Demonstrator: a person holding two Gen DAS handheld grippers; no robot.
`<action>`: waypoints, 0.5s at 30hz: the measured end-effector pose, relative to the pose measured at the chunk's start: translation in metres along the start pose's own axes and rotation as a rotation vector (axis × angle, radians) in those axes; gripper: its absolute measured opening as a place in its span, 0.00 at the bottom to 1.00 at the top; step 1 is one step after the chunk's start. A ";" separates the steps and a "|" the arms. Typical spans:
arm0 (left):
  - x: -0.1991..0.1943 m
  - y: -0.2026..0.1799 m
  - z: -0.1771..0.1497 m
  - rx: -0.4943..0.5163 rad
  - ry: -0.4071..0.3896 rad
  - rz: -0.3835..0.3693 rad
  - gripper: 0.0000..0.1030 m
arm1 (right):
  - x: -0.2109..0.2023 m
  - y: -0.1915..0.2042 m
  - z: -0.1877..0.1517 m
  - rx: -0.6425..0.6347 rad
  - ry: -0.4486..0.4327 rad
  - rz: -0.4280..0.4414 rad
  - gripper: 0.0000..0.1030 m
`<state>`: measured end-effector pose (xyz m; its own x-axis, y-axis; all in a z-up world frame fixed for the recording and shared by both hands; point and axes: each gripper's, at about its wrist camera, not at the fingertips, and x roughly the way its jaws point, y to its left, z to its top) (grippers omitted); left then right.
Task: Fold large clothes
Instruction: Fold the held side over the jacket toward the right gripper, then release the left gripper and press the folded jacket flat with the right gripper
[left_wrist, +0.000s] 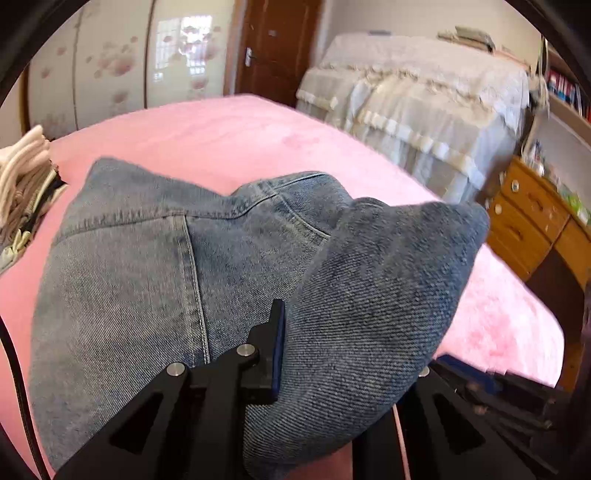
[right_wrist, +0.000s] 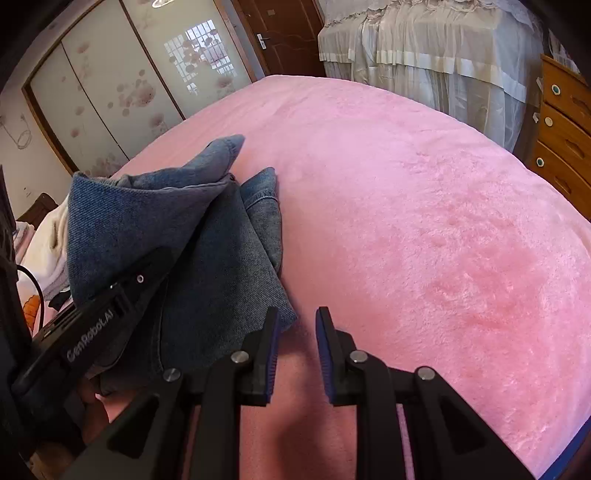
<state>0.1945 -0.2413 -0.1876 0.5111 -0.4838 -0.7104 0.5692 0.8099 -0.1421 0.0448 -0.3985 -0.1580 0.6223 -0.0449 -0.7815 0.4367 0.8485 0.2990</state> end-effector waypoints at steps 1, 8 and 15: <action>0.008 -0.002 -0.007 0.003 0.039 0.015 0.13 | 0.002 -0.002 0.000 0.003 0.012 -0.001 0.20; -0.027 0.006 -0.005 -0.029 0.111 -0.128 0.80 | -0.022 -0.009 0.008 -0.025 0.006 -0.004 0.32; -0.114 0.047 -0.011 -0.115 0.042 -0.104 0.80 | -0.057 0.006 0.025 -0.093 -0.007 0.121 0.45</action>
<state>0.1556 -0.1442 -0.1207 0.4246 -0.5547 -0.7156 0.5387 0.7900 -0.2927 0.0283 -0.4037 -0.0974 0.6710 0.0572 -0.7392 0.2965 0.8931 0.3382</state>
